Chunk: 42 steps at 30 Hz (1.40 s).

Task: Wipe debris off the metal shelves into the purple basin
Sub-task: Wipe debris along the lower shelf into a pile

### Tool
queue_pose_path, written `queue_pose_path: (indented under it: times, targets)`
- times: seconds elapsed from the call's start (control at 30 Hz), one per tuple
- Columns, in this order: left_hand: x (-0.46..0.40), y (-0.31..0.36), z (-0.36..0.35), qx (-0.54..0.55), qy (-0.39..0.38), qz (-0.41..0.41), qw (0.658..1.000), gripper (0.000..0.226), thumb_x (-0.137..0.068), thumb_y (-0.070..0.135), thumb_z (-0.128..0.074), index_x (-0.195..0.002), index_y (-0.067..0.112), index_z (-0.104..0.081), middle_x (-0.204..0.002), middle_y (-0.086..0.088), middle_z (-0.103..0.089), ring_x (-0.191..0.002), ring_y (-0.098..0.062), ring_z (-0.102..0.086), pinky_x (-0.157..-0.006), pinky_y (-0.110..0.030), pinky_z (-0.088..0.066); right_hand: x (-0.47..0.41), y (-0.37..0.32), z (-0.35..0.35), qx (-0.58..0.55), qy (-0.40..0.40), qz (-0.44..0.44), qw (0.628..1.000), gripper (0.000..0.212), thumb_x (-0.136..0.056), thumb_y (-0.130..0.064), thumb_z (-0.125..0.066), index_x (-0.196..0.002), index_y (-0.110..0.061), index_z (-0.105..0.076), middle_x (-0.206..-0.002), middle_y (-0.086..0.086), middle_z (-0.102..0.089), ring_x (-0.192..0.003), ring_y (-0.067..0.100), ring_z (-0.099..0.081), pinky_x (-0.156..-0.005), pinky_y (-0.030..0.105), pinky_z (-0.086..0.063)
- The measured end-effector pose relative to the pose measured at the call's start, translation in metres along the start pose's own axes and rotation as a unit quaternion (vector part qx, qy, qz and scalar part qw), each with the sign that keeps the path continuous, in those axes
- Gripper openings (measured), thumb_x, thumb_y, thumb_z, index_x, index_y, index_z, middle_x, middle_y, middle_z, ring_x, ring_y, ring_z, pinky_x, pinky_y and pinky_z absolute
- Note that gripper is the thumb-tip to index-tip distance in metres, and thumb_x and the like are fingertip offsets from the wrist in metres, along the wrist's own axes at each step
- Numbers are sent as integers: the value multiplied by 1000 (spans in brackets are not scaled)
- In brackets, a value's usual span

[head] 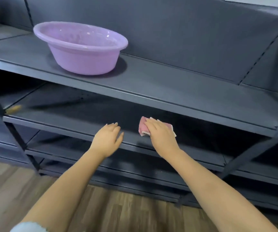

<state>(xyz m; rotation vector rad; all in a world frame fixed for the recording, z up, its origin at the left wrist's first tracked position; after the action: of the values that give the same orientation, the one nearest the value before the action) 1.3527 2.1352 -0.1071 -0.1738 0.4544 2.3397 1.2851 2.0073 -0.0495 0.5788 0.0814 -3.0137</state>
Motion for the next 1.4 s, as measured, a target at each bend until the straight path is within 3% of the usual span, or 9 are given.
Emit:
queue_pose_path:
  times: [0.2, 0.37, 0.47, 0.57, 0.73, 0.8, 0.93, 1.2, 1.4]
  targets:
    - [35, 60, -69, -53, -27, -21, 998, 43, -83, 33, -41, -77, 6, -74, -86, -11, -74, -77, -24, -72, -67, -38, -57, 102, 79, -34, -24, -98, -153, 983, 45, -78, 10, -41, -113, -15, -53, -116, 4, -56, -119, 16, -45, -71, 5, -22]
    - [20, 81, -96, -51, -36, -11, 998, 26, -79, 23, -63, -85, 0, -73, -90, -17, -73, -82, -31, -72, -72, -45, -57, 125, 118, -45, -39, -117, -208, 970, 38, -87, 6, -42, -120, -10, -51, -122, 5, -56, -114, 18, -48, -72, 19, -21]
    - [2, 95, -118, -86, -54, -64, 993, 36, -84, 27, -52, -85, -3, -72, -92, -20, -72, -84, -34, -71, -75, -47, -56, 130, 150, -56, -42, -107, -254, 960, 37, -89, 4, -41, -123, -8, -51, -125, 7, -55, -113, 21, -50, -78, 24, -28]
    - [-6, 107, -150, -138, -47, -148, 978, 35, -79, 26, -59, -87, -4, -74, -93, -21, -71, -84, -33, -71, -76, -45, -57, 143, 176, -79, -73, -114, -286, 949, 37, -83, 5, -36, -104, -19, -55, -96, -2, -53, -82, 16, -46, -66, 25, -26]
    - [-9, 117, -219, -181, -119, -163, 962, 54, -102, 34, -30, -146, 1, -34, -154, -16, -26, -143, -26, -26, -118, -37, -12, 176, 221, -105, -197, -44, -377, 904, 28, -98, -7, -34, -86, -26, -51, -85, -17, -53, -75, -6, -54, -63, 10, -39]
    - [-13, 120, -238, -169, -139, -170, 961, 58, -91, 34, -58, -135, -1, -50, -144, -20, -44, -136, -29, -40, -114, -40, -24, 193, 238, -114, -250, 4, -414, 875, 24, -102, -13, -36, -96, -20, -58, -95, -19, -58, -86, -18, -54, -74, 4, -41]
    - [-30, 129, -257, -129, -107, -218, 961, 55, -61, 25, -84, -107, -3, -70, -116, -21, -66, -110, -33, -63, -96, -45, -45, 217, 274, -123, -272, 72, -472, 835, 26, -101, -12, -37, -117, -12, -58, -109, -16, -60, -108, 2, -56, -81, 6, -41]
    - [-74, 142, -283, -117, -80, -167, 976, 56, -89, 28, -30, -119, -8, -62, -129, -24, -57, -118, -36, -58, -105, -42, -30, 211, 376, -107, -101, 123, -499, 852, 26, -100, -16, -39, -118, -5, -54, -105, 8, -60, -89, 24, -52, -68, 25, -29]
    - [-85, 139, -301, -131, -27, -103, 986, 60, -102, 33, -17, -132, -8, -48, -140, -24, -46, -133, -34, -41, -113, -42, -17, 182, 405, -160, -15, -96, -341, 935, 68, -91, -60, -21, -130, -15, -52, -135, 9, -52, -121, 27, -50, -93, 32, -37]
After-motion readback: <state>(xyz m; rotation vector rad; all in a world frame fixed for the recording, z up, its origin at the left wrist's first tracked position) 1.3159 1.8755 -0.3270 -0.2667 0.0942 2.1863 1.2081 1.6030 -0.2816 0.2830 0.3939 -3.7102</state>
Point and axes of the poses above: each hand's wrist, its own x-axis away from the middle knuckle, its own z-axis out of the back of the hand, y = z × x, the point moved 9 cm from there along -x, towards the middle knuckle
